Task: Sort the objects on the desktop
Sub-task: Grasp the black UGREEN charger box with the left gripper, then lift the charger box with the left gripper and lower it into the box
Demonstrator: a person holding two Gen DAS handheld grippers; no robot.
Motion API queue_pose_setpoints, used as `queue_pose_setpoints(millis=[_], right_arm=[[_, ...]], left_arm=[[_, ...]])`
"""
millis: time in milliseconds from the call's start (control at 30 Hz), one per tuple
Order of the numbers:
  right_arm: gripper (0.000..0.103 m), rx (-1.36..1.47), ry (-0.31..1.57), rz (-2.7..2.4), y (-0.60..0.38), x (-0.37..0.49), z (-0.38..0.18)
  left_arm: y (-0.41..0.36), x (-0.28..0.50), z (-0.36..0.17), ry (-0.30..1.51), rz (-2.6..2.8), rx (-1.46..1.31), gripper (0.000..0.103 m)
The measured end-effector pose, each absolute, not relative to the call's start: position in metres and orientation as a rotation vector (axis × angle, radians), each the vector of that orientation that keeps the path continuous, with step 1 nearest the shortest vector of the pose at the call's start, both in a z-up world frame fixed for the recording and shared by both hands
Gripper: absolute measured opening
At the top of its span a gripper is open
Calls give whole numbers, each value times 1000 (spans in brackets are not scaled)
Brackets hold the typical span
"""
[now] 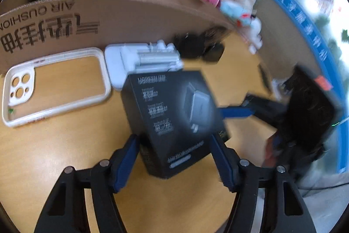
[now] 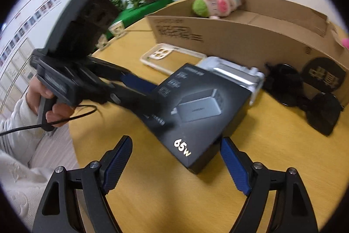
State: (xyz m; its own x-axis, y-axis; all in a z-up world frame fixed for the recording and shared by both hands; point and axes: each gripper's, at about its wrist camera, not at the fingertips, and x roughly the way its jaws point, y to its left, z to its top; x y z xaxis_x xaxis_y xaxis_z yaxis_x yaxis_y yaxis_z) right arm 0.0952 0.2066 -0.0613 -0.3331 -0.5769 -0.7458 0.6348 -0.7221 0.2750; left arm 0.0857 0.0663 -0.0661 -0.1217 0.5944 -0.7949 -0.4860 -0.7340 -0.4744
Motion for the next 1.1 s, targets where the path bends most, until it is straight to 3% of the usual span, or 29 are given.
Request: queue_pose_setpoints(millis=[167, 400, 733, 1100], right_arm=[[86, 1077, 66, -2050, 217, 109, -57], [86, 1113, 272, -2116, 207, 99, -72], [75, 1020, 310, -2143, 187, 102, -72], [75, 637, 355, -2316, 179, 89, 43]], left_arm=[[63, 109, -65, -130, 1877, -1452, 63], [57, 75, -66, -205, 1960, -1459, 65], [56, 82, -54, -126, 2039, -1416, 60], [53, 63, 93, 24, 2301, -994, 60]])
